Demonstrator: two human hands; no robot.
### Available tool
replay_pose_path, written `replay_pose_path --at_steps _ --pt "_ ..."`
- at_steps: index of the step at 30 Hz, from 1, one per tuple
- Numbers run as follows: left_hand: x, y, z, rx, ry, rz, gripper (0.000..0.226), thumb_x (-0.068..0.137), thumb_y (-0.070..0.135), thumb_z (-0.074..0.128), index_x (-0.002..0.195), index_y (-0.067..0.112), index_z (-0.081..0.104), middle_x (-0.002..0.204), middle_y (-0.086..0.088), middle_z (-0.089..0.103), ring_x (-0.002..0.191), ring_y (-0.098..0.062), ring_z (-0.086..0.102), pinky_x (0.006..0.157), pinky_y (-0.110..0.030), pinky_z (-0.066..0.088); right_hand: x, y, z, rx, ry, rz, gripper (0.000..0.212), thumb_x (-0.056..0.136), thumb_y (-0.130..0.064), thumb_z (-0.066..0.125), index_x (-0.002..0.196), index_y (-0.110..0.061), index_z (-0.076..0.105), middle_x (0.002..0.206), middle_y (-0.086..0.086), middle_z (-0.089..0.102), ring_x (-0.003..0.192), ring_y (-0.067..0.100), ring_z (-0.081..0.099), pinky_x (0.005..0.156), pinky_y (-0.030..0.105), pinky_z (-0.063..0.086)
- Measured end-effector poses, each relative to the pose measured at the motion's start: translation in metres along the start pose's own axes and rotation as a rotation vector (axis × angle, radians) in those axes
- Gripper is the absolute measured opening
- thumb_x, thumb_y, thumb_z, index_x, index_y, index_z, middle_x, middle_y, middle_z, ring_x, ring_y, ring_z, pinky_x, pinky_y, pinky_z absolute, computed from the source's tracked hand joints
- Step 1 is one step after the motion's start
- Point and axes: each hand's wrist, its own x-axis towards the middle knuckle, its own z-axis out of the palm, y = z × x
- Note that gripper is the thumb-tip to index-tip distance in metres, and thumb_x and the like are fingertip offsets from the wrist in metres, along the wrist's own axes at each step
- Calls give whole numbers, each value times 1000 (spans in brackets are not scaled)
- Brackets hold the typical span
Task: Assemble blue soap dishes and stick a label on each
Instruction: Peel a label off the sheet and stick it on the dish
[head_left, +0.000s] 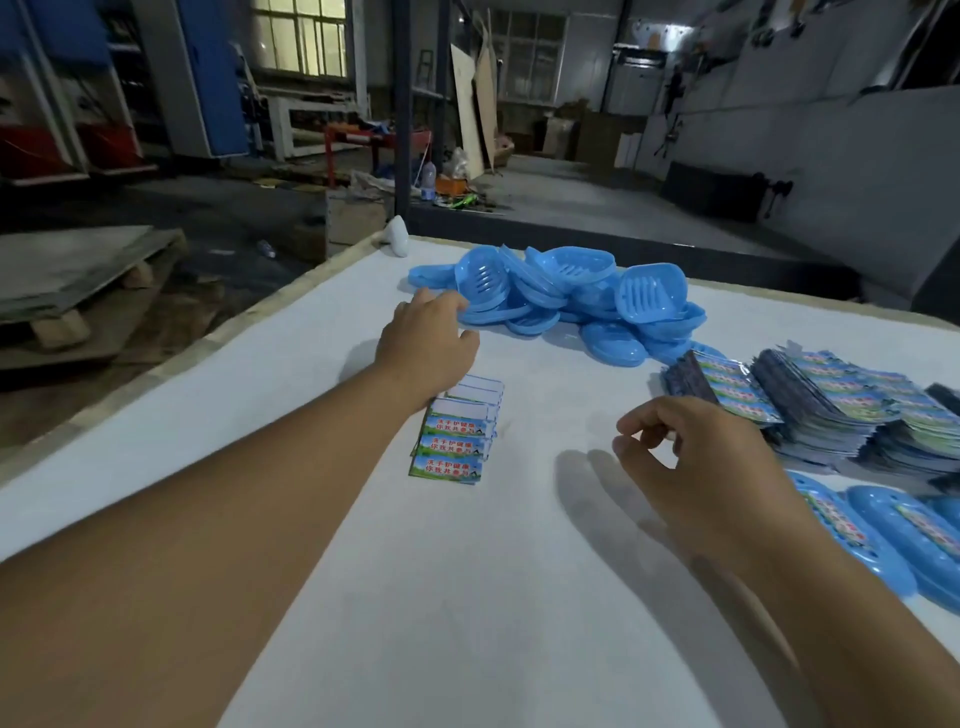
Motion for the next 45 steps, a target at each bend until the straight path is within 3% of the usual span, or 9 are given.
replay_pose_path --at_steps 8,12,20,23,30,34,37,42,45 --pt "54 18 16 133 -88 81 36 106 31 43 137 18 57 127 -12 62 116 -30 55 95 -42 45 2 -5 0 1 -11 -51 10 88 -30 72 94 -37 68 86 -17 62 81 -9 50 70 2 33" --pt "62 18 19 114 -20 55 23 103 27 51 111 21 71 109 -5 72 104 -26 61 86 -39 51 3 -6 -1 12 -24 -68 12 87 -29 73 93 -37 67 84 -16 62 79 -6 50 71 4 33" --pt "63 17 15 -411 -16 -215 15 89 15 64 85 9 77 85 -4 72 79 -20 63 67 -30 54 2 -8 2 25 -39 -65 14 87 -30 72 90 -41 64 83 -17 63 78 -4 51 68 5 34" --pt "62 19 8 -629 -14 -372 11 88 16 64 85 12 73 86 -2 67 78 -19 59 74 -34 56 1 -8 1 39 -53 -51 16 87 -31 73 89 -43 63 84 -17 64 78 -4 52 66 5 35" --pt "41 19 -14 -792 96 -410 6 100 25 54 97 22 58 85 9 55 75 -5 50 60 -23 42 0 -9 0 71 -65 -31 13 89 -30 72 92 -40 65 84 -17 64 86 -9 51 66 7 36" --pt "10 28 -34 -888 101 -386 13 104 23 45 93 22 51 86 5 53 80 -11 53 70 -29 45 0 -10 1 82 -31 -11 16 90 -29 72 105 -32 70 87 -16 63 81 -2 54 67 10 38" --pt "-23 46 -48 -1076 -14 -441 12 106 24 40 107 24 52 100 0 65 97 -20 67 88 -42 54 0 -11 3 122 19 -11 36 89 -31 71 124 -32 63 105 -14 61 88 1 56 78 25 45" --pt "-80 64 -57 -1299 -420 -535 27 107 23 38 115 11 61 97 -12 79 86 -21 77 66 -33 55 1 -4 5 177 67 -50 74 87 -45 71 152 -33 37 142 -8 48 125 12 49 106 38 45" --pt "-95 68 -58 -1284 -577 -504 31 107 21 36 114 10 64 98 -16 78 89 -25 76 67 -32 53 1 0 6 198 -23 -122 72 90 -50 66 153 -41 32 146 -21 41 136 5 41 114 35 38"
